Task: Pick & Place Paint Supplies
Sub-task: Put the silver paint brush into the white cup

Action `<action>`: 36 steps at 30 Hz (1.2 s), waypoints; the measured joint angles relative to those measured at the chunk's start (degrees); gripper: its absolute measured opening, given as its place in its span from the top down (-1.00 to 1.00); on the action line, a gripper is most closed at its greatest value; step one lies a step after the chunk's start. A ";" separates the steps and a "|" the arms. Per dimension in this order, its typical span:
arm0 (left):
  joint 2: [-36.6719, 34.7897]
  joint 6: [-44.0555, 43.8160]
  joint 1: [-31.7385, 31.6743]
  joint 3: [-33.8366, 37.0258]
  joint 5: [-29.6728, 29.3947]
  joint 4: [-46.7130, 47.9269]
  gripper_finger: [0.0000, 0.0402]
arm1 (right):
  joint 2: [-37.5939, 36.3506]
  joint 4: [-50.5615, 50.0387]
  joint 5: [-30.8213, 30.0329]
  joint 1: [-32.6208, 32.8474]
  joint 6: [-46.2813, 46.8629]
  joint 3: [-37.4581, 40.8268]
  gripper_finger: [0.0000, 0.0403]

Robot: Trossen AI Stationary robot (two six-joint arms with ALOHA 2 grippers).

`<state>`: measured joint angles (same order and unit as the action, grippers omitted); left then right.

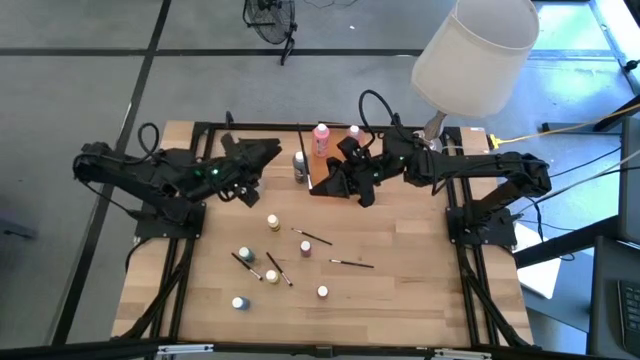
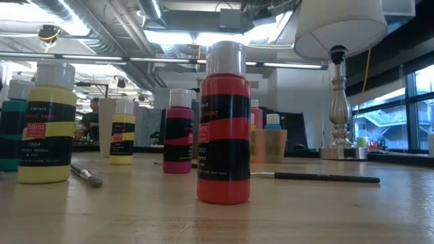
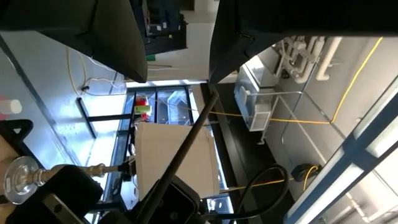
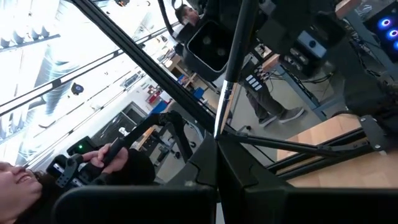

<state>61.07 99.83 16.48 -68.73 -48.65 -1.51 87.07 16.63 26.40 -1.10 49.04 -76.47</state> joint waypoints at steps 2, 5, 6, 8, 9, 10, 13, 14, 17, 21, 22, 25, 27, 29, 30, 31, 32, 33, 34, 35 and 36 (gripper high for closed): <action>-0.27 0.00 0.48 0.00 -0.28 -0.25 0.16 | 0.00 -0.15 0.81 -0.02 0.00 0.00 1.00; -0.43 0.00 0.83 0.00 -0.32 -0.25 0.16 | 0.00 -0.27 1.04 -0.02 -0.19 -0.01 1.00; -0.43 0.00 0.90 0.00 -0.31 -0.24 0.16 | 0.00 -0.47 1.04 -0.02 -0.28 -0.01 1.00; -0.43 0.00 1.17 0.00 -0.31 -0.22 0.16 | 0.00 -0.78 1.04 -0.02 -0.39 0.00 1.00; -0.43 0.00 1.22 0.00 -0.25 -0.22 0.16 | 0.00 -0.79 1.04 -0.02 -0.42 0.00 1.00; -0.43 0.00 1.24 0.00 -0.01 -0.22 0.16 | 0.00 -0.77 1.04 -0.02 -0.44 -0.02 1.00; -0.45 0.00 1.24 0.00 0.40 -0.22 0.16 | 0.18 -0.72 0.87 -0.02 0.00 -0.01 1.00; -0.54 0.00 1.24 0.04 0.44 -0.20 0.16 | 0.24 -0.71 0.79 -0.02 0.35 0.00 1.00; -0.70 0.00 1.24 0.04 0.69 -0.22 0.16 | 0.24 -0.79 -0.40 0.14 1.53 -0.01 1.00; -1.09 -0.02 1.24 -0.02 2.52 0.66 0.16 | 0.24 -0.97 -0.71 0.22 1.91 0.00 1.00; -1.15 -0.01 1.24 -0.29 2.60 1.56 0.16 | 0.24 -0.96 -0.96 0.36 2.18 0.00 1.00; -1.25 1.50 1.24 -0.57 3.18 1.95 0.16 | 0.38 -0.92 -1.32 0.46 3.31 0.00 1.00; -1.26 2.45 1.21 -0.59 3.34 2.12 0.16 | 0.79 -0.79 -1.32 0.46 4.57 -0.02 1.00; -1.24 3.29 1.21 -0.59 3.65 2.18 0.16 | 1.35 -0.79 -1.32 0.46 5.24 0.00 1.00; -1.24 3.37 1.21 -0.61 3.98 2.16 0.16 | 1.68 -0.50 -1.29 0.46 5.78 0.00 1.00; -1.24 3.33 1.21 -0.61 4.43 2.17 0.16 | 2.12 0.20 -0.99 0.44 6.21 0.00 1.00; -1.24 2.82 1.21 -0.61 4.93 2.38 0.16 | 2.46 0.58 -0.79 0.44 6.77 0.00 1.00; -1.24 2.34 1.21 -0.61 5.27 2.86 0.16 | 2.85 0.84 -0.69 0.44 7.30 0.00 1.00; -1.24 2.00 1.21 -0.61 5.36 3.28 0.16 | 3.26 1.48 -0.69 0.44 7.69 0.00 1.00; -1.24 1.84 1.17 -0.61 5.41 3.77 0.16 | 3.37 1.42 -0.58 0.44 8.06 0.00 1.00; -1.24 1.67 1.02 -0.61 5.41 4.39 0.16 | 3.37 1.41 -0.43 0.44 8.37 0.02 1.00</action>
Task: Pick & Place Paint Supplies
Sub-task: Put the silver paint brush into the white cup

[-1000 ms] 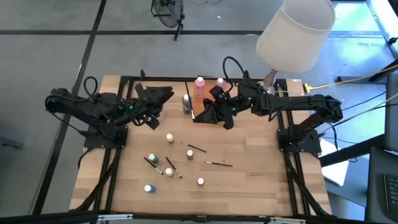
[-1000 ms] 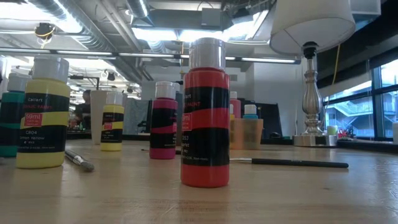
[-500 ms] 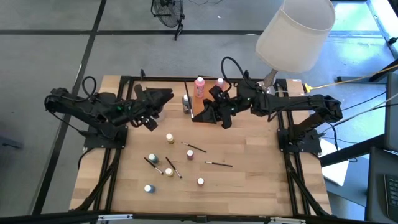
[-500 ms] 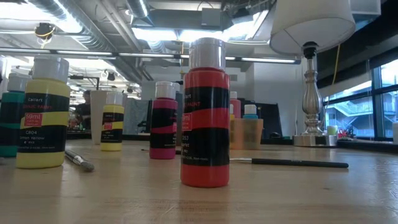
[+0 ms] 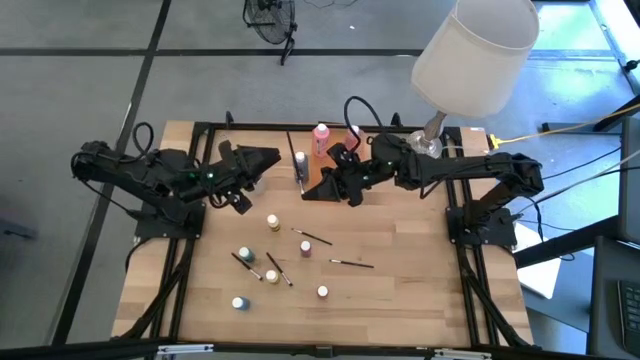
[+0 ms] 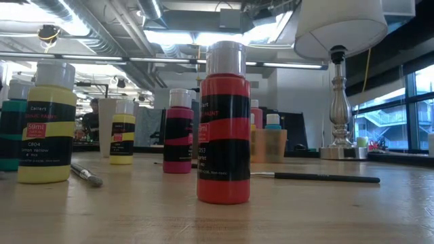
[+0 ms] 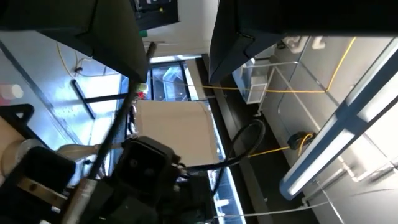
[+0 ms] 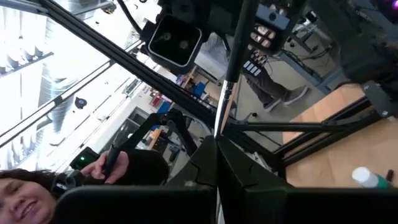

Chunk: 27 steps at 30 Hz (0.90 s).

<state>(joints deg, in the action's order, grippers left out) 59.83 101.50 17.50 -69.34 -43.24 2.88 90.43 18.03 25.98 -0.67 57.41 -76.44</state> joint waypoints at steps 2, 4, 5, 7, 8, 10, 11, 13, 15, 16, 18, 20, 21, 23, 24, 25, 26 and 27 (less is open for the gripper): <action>0.00 -0.27 -0.07 -0.02 0.02 1.35 0.16 | -0.04 0.44 0.02 0.00 0.26 -0.02 1.00; 0.00 -0.40 -0.09 -0.04 0.64 3.16 0.16 | -0.04 0.53 0.09 0.00 0.29 -0.02 1.00; 0.00 -0.40 -0.09 -0.04 1.32 4.44 0.16 | -0.04 0.88 0.14 0.00 0.54 -0.02 1.00; 0.03 -0.34 -0.08 -0.04 2.23 6.58 0.16 | -0.04 2.40 0.22 0.02 0.86 -0.02 1.00; 0.06 -0.31 -0.07 -0.04 2.45 7.05 0.16 | -0.10 2.77 0.24 0.02 1.04 -0.02 1.00; 0.38 -0.29 -0.09 -0.04 2.44 6.57 0.16 | -0.11 2.64 0.30 0.02 1.46 -0.02 1.00; 0.51 -0.27 -0.09 -0.06 2.42 6.16 0.16 | -0.11 2.39 0.35 0.02 1.77 -0.02 1.00; 0.55 -0.23 -0.08 -0.07 2.39 5.72 0.16 | -0.11 2.37 0.35 0.04 1.77 -0.02 1.00; 0.71 0.43 -0.08 -0.12 2.27 5.31 0.16 | -0.11 2.39 0.35 0.04 1.77 -0.02 1.00; 0.81 0.76 -0.08 -0.13 2.27 5.41 0.16 | -0.11 2.38 0.31 0.04 1.77 -0.02 1.00; 0.92 0.85 -0.09 -0.13 2.35 5.54 0.16 | -0.11 2.35 0.22 0.04 1.77 -0.02 1.00; 1.13 0.87 -0.09 -0.13 2.32 5.18 0.16 | -0.11 1.60 0.17 0.04 1.75 -0.02 1.00; 1.23 0.87 -0.16 -0.13 2.34 5.11 0.16 | -0.11 1.20 0.17 0.04 1.77 -0.02 1.00; 1.59 0.96 -0.65 -0.11 2.51 4.70 0.16 | -0.11 1.03 0.16 0.12 1.77 -0.02 1.00; 1.75 1.33 -0.94 -0.11 2.62 4.20 0.16 | -0.11 1.08 0.15 0.13 1.77 -0.02 1.00; 1.81 1.74 -1.23 -0.11 2.63 4.25 0.16 | -0.11 1.09 0.06 0.18 1.77 -0.02 1.00; 1.85 1.87 -1.49 -0.11 2.63 4.31 0.16 | -0.11 1.04 -0.27 0.27 1.76 -0.02 1.00; 1.93 1.87 -1.77 -0.11 2.68 4.23 0.16 | -0.11 1.02 -0.30 0.32 1.77 -0.02 1.00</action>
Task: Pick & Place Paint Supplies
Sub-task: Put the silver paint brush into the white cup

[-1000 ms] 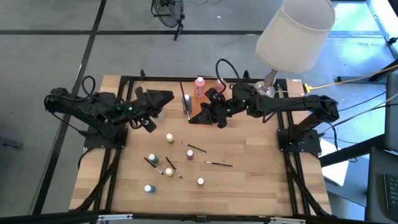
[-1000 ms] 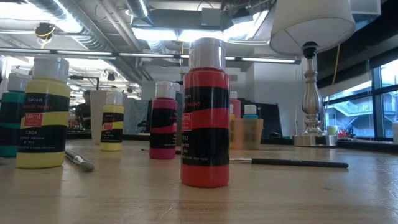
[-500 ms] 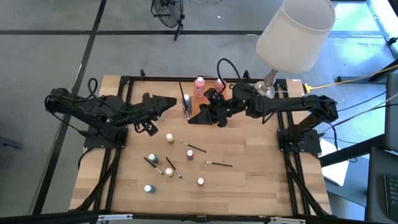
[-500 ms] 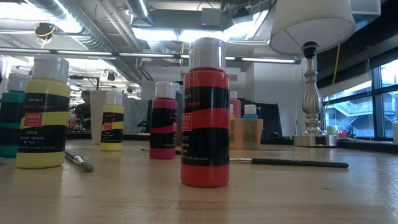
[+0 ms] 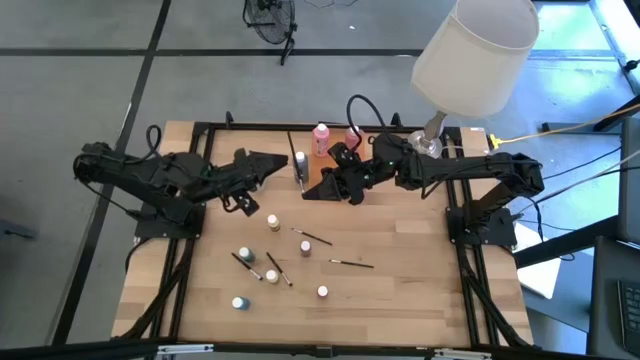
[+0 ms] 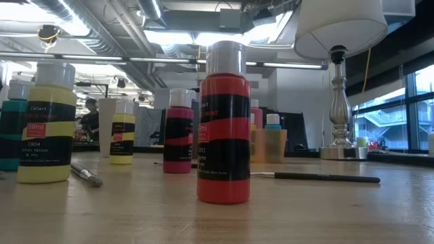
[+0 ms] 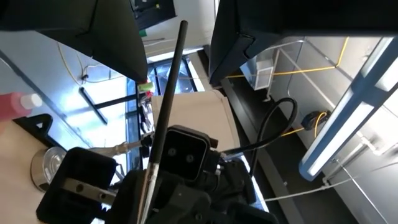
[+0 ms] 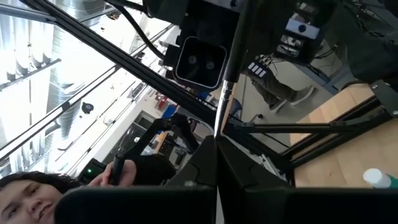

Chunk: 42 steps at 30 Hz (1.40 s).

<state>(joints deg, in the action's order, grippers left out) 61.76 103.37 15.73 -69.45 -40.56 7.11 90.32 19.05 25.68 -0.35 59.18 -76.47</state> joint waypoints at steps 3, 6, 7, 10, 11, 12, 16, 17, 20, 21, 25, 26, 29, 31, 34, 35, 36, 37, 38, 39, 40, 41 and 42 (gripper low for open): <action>0.51 -0.02 -1.19 0.00 0.97 0.04 0.16 | 0.00 0.06 0.00 0.18 0.00 0.00 1.00; 1.13 -0.03 -2.65 0.00 3.20 -0.37 0.16 | 0.00 0.03 0.00 0.44 0.00 0.00 1.00; 1.26 -0.02 -3.02 0.02 3.51 -0.50 0.16 | 0.00 0.04 0.00 0.47 0.00 0.00 1.00; 2.15 -0.09 -3.80 0.02 4.24 -3.46 0.16 | 0.00 0.02 0.00 0.61 -0.01 0.00 1.00; 2.26 -0.09 -3.90 0.02 4.28 -3.46 0.16 | 0.00 0.02 -0.01 0.67 0.00 0.00 1.00; 2.52 -0.09 -3.90 0.02 4.32 -3.85 0.16 | 0.00 0.02 -0.02 0.71 -0.01 0.00 1.00; 3.81 -0.09 -4.21 0.02 4.71 -4.17 0.16 | 0.00 -0.34 -0.03 0.84 -0.02 0.00 1.00; 4.23 -0.10 -4.36 0.02 4.71 -4.33 0.16 | 0.00 -0.61 -0.04 0.84 -0.02 0.00 1.00; 5.18 -0.10 -4.69 0.02 4.35 -4.16 0.16 | 0.00 -1.05 -0.09 0.84 -0.02 0.00 1.00; 5.37 -0.11 -4.69 0.02 4.22 -4.14 0.16 | 0.00 -1.03 -0.16 0.84 -0.02 0.00 1.00; 5.81 -0.92 -4.66 0.02 4.11 -4.17 0.16 | 0.00 -1.22 -0.16 0.84 -0.14 0.00 1.00; 5.81 -1.21 -4.64 0.02 4.09 -4.22 0.16 | 0.00 -1.22 -0.16 0.84 -0.23 0.00 1.00; 5.79 -1.45 -4.64 0.02 3.02 -4.37 0.17 | 0.00 -1.27 -0.16 0.84 -0.48 0.00 1.00; 5.79 -1.59 -4.64 0.02 1.90 -4.37 0.21 | 0.00 -1.35 -0.16 0.84 -0.61 0.00 1.00; 5.79 -2.11 -4.66 0.02 0.28 -4.36 0.30 | 0.00 -1.55 -0.14 0.82 -0.70 0.00 1.00; 5.79 -2.10 -4.64 0.02 -0.04 -4.35 0.34 | 0.00 -1.59 -0.14 0.82 -0.68 0.00 1.00; 5.79 -2.10 -4.64 0.02 -0.17 -4.37 0.38 | 0.00 -1.63 -0.14 0.82 -0.70 0.00 1.00; 5.79 -2.10 -4.64 0.02 -0.23 -4.37 0.42 | 0.00 -1.68 -0.14 0.82 -0.69 0.00 1.00; 5.79 -2.10 -4.64 0.02 -0.23 -4.37 0.46 | 0.00 -1.68 -0.14 0.82 -0.70 0.00 1.00; 5.79 -2.12 -4.64 0.02 -0.25 -4.37 0.50 | 0.00 -1.69 -0.14 0.82 -0.69 0.00 1.00; 5.77 -2.12 -4.64 0.02 -0.25 -4.37 0.55 | 0.00 -1.68 -0.14 0.81 -0.70 0.00 1.00; 5.77 -2.10 -4.64 0.02 -0.25 -4.35 0.59 | 0.00 -1.68 -0.14 0.75 -0.70 0.00 1.00; 5.76 -2.11 -4.64 0.02 -0.27 -4.37 0.63 | 0.00 -1.70 -0.11 0.69 -0.70 0.00 1.00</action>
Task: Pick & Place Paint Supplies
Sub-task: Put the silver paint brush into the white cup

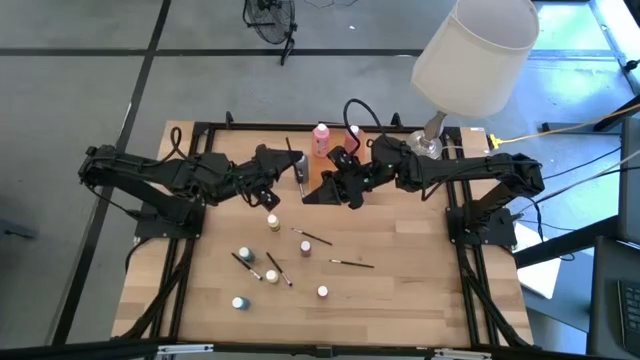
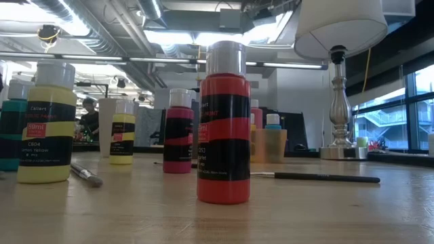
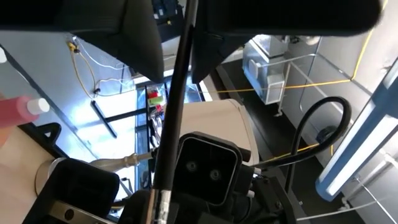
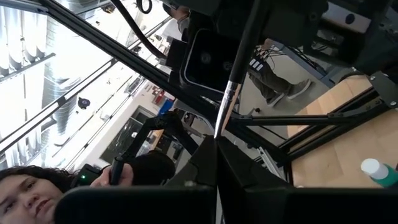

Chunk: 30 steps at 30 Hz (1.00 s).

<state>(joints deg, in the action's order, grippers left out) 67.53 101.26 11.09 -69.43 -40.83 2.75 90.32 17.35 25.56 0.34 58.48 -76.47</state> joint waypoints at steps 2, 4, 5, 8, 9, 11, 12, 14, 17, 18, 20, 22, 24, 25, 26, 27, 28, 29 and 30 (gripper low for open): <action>0.00 0.02 0.04 0.00 -0.04 0.01 0.72 | 0.00 0.00 0.00 -0.06 0.00 0.00 1.00; 0.00 0.02 0.04 0.00 -0.44 0.01 0.82 | 0.00 0.00 0.02 -0.23 0.00 0.00 1.00; 0.00 0.03 0.04 0.00 -0.92 0.02 0.88 | 0.00 -0.01 0.02 -0.29 0.00 0.00 1.00; 0.00 0.10 0.04 0.02 -2.29 0.26 0.94 | -0.02 0.00 0.00 -0.59 -0.02 -0.02 1.00; 0.00 0.13 0.04 0.02 -2.59 0.42 0.94 | -0.02 -0.06 0.02 -0.70 -0.04 -0.02 1.00; 0.00 0.13 0.04 0.02 -2.76 0.54 0.95 | -0.02 -0.25 -0.12 -0.90 -0.78 -0.02 1.00; 0.00 0.13 0.04 0.02 -3.11 0.59 0.95 | -0.02 -0.31 -0.52 -0.96 -1.38 -0.02 1.00; -0.04 0.13 0.04 0.02 -3.88 0.72 0.95 | -0.02 -0.38 -2.10 -0.94 -2.36 -0.02 0.99; -0.07 0.12 0.04 0.02 -5.48 0.87 0.95 | -0.02 -0.42 -3.81 -0.94 -2.40 -0.02 0.93; -0.07 0.10 0.04 0.02 -5.87 0.89 0.95 | -0.02 -0.42 -4.02 -0.94 -2.63 -0.02 0.91; -0.07 0.06 0.04 0.02 -6.47 0.95 0.95 | -0.02 -0.42 -4.54 -0.97 -3.65 -0.02 0.84; -0.27 0.03 0.04 0.02 -6.58 1.75 0.95 | -0.02 -0.44 -4.64 -0.99 -3.86 -0.02 0.75; -0.35 -0.01 0.04 0.02 -6.60 2.32 0.95 | -0.02 -0.44 -4.72 -0.99 -4.33 -0.02 0.63; -0.35 -0.01 0.04 0.02 -6.74 2.64 0.95 | -0.02 -0.40 -4.76 -0.99 -5.22 -0.02 0.57; -0.33 -0.01 0.04 0.02 -7.10 2.92 0.95 | -0.02 -0.27 -4.76 -0.99 -6.40 -0.02 0.50; -0.33 -0.01 0.04 0.02 -7.36 3.08 0.95 | -0.02 -0.09 -4.77 -0.99 -7.35 -0.02 0.43; -0.38 -0.14 0.04 0.02 -7.59 3.21 0.96 | -0.02 0.01 -4.83 -0.99 -7.98 -0.02 0.36; -0.60 -0.59 0.04 0.02 -7.65 3.51 0.95 | -0.02 0.02 -5.02 -0.95 -8.37 -0.02 0.28; -0.89 -1.26 0.04 0.03 -7.67 3.84 0.95 | -0.02 0.02 -5.26 -0.94 -8.75 -0.02 0.20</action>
<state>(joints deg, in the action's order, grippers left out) 66.63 100.00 11.14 -69.39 -48.50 6.59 90.30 17.37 20.30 -0.60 49.73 -76.49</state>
